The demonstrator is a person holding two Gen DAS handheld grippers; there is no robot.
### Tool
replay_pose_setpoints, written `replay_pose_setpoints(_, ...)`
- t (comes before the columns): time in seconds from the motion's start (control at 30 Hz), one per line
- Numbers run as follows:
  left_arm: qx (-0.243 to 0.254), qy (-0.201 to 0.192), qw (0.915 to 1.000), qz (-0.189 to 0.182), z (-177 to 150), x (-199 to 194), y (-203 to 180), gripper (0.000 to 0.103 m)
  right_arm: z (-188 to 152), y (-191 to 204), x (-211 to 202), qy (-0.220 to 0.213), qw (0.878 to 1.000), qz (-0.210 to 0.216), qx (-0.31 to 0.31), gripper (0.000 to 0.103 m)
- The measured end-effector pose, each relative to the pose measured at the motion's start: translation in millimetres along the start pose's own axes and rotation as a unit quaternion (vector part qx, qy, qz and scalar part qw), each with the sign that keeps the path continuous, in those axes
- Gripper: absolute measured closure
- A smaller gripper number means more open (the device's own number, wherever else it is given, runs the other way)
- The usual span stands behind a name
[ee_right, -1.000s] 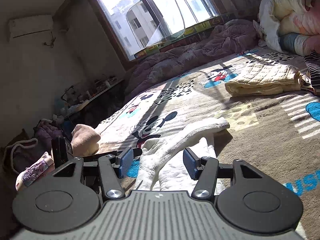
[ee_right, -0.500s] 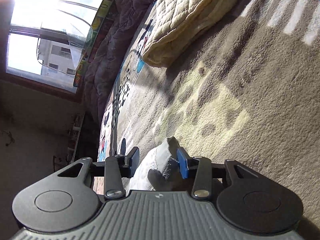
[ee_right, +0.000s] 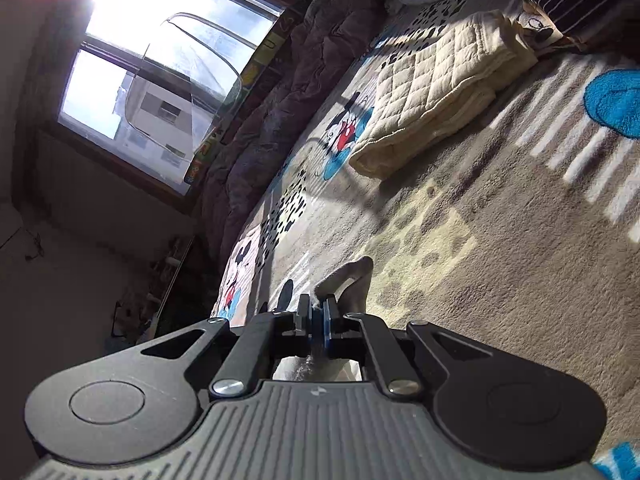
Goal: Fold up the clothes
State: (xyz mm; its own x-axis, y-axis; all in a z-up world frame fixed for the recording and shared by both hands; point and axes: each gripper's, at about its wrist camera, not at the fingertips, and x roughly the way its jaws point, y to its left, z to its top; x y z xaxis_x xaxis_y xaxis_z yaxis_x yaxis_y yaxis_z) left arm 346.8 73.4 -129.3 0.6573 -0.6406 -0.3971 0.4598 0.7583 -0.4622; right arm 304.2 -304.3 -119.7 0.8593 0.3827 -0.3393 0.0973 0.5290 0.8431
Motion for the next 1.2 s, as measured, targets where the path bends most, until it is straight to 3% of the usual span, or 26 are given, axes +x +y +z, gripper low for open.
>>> replay_pose_setpoints(0.17, -0.034, 0.067, 0.9969, 0.024, -6.4, 29.4, 14.9, 0.045, -12.1, -16.1, -1.1, 0.002, 0.999, -0.029, 0.017, 0.096)
replay_pose_setpoints(0.3, -0.059, 0.071, 0.9956, 0.016, -6.0, 29.7, 19.8, 0.041, -14.3, -9.5, -5.1, -0.013, 0.999, -0.029, -0.014, 0.096)
replay_pose_setpoints(0.43, -0.142, 0.060, 0.9881, -0.010, -7.4, 25.5, 36.8, 0.039, -14.3, 28.7, -13.8, -0.037, 0.993, -0.009, -0.112, 0.096)
replay_pose_setpoints(0.53, -0.229, 0.045, 0.9717, -0.037, -10.2, 21.2, 53.7, 0.039, -25.5, 74.4, -26.5, -0.041, 0.968, 0.020, -0.246, 0.096)
replay_pose_setpoints(0.63, -0.297, 0.034, 0.9523, -0.061, -14.1, 16.9, 67.8, 0.039, -45.2, 118.5, -39.2, -0.037, 0.921, 0.046, -0.385, 0.096)
replay_pose_setpoints(0.77, -0.333, 0.024, 0.9403, -0.069, -14.4, 13.4, 72.9, 0.039, -91.9, 163.7, -55.2, -0.010, 0.821, 0.074, -0.566, 0.096)
replay_pose_setpoints(0.97, -0.384, 0.013, 0.9186, -0.092, -18.3, 9.5, 86.6, 0.039, -171.7, 185.1, -72.9, 0.075, 0.686, 0.102, -0.717, 0.096)
replay_pose_setpoints(1.1, -0.390, 0.013, 0.9154, -0.097, -17.2, 8.6, 88.7, 0.040, -215.6, 167.8, -91.8, 0.128, 0.608, 0.108, -0.776, 0.096)
replay_pose_setpoints(1.13, -0.390, 0.014, 0.9156, -0.098, -16.7, 8.6, 88.9, 0.040, -223.1, 161.6, -95.1, 0.138, 0.591, 0.106, -0.788, 0.096)
replay_pose_setpoints(1.17, -0.387, 0.015, 0.9170, -0.097, -16.2, 8.6, 88.5, 0.040, -226.6, 157.1, -96.2, 0.148, 0.583, 0.103, -0.792, 0.096)
replay_pose_setpoints(1.2, -0.384, 0.016, 0.9184, -0.096, -15.8, 8.6, 88.2, 0.040, -229.4, 150.9, -95.5, 0.166, 0.585, 0.099, -0.787, 0.096)
